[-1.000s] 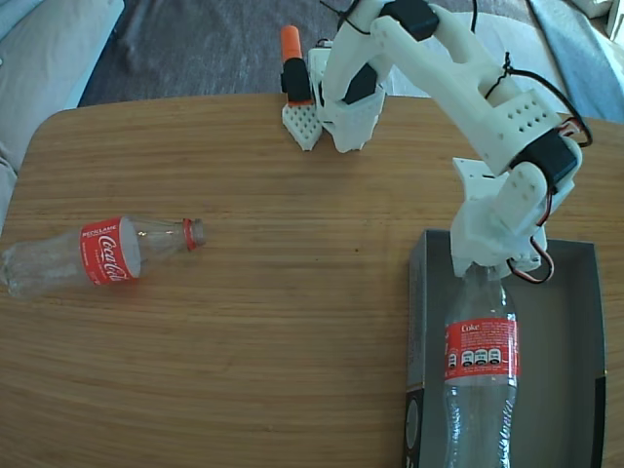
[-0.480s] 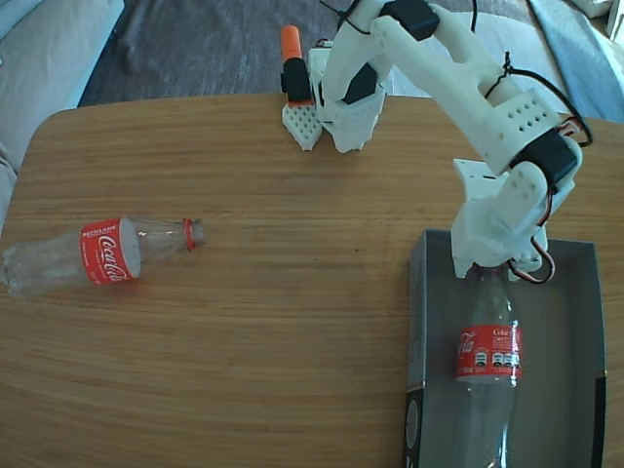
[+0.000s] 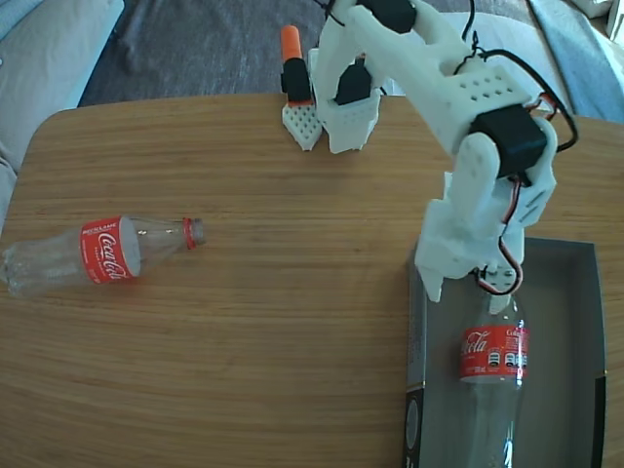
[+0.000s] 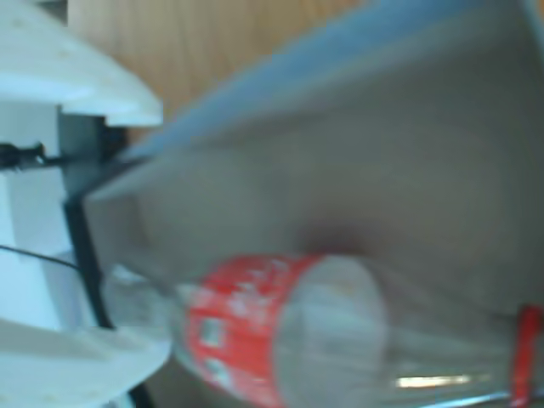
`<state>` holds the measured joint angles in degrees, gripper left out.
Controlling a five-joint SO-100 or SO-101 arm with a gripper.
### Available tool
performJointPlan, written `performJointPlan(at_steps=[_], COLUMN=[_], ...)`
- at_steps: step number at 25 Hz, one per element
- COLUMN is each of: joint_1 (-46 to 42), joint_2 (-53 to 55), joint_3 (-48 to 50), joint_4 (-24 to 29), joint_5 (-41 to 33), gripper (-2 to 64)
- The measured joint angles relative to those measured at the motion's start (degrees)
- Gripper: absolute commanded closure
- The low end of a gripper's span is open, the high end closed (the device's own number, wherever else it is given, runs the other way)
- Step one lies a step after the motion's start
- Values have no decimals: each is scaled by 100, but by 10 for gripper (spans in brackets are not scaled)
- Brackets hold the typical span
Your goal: Grasp the bottles and put them in the box.
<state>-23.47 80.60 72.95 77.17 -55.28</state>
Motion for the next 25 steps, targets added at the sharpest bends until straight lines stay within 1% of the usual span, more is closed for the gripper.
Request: performJointPlan(at_steps=[3,8,11,14,18,23,25], joint_1=[369,914,1336,1661,2268,2936,3217], joint_2=[457,879,1046,1195,1239,1274,1274], joint_3=[-9,-9,-9,-9,-9,246,378], joint_4=[88,677,888,932,984,1046,1046], joint_5=[0,70,765,1459,2021,2101,1916], gripper=[356,356,356,356,356,356,356])
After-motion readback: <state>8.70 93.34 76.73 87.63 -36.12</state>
